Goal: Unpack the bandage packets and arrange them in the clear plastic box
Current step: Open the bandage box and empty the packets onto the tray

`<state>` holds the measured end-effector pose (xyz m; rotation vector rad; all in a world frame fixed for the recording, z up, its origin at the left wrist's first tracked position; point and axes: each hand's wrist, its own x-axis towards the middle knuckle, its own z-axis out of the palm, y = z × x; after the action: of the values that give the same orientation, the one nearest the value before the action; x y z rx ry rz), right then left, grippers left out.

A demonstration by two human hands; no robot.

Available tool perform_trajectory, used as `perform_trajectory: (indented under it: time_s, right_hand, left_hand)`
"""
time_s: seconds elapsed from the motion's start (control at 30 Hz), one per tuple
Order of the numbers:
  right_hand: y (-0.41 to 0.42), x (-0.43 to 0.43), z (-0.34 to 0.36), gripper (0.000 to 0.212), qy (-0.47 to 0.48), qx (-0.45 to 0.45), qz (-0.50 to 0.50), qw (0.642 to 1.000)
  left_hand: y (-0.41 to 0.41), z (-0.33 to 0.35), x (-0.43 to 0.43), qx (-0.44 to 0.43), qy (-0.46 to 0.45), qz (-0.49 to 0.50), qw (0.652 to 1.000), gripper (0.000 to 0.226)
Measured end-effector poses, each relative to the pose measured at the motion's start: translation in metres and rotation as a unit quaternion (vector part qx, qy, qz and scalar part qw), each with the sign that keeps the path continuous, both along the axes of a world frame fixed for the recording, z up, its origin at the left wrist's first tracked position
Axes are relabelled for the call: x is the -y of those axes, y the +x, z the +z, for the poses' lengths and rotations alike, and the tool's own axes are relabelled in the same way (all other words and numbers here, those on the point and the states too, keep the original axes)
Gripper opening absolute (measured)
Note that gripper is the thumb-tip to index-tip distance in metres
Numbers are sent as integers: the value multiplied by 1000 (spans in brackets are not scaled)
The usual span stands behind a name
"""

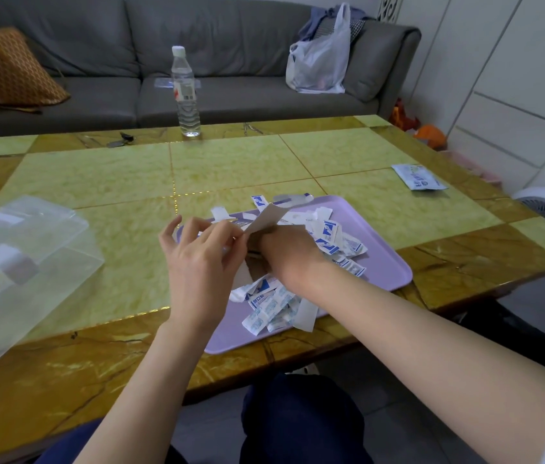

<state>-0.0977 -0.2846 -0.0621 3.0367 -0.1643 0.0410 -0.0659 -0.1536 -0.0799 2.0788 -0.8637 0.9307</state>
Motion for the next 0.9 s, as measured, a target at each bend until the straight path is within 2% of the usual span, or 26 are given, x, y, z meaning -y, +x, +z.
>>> perform_trajectory:
  time_s: [0.07,0.2,0.37,0.57,0.67,0.77,0.9]
  right_hand:
    - [-8,1,2,24,-8,31,6,999]
    - [-27,9,9,21,56,68,1,996]
    - [-39,40,6,23,87,77,-126,985]
    - [-40,53,1,27,127,71,-199,969]
    - [-37,42,-3,40,150,69,-175,971]
    - [-33,24,-9,50,147,72,-107,981]
    - [-26,2,-20,60,162,-14,16,987]
  left_hand:
    - [4,0,-3,-8,-5,10,1000,13]
    - [14,0,-17,-31,-2,48,998,12]
    - [19,1,-33,-70,-1,74,995,21]
    - [18,4,-47,-74,-22,96,992,10]
    - [21,6,-52,-151,-78,72,983,9]
    - [24,10,-59,-239,-161,58,956,7]
    - [35,9,-65,-307,-206,101,924,12]
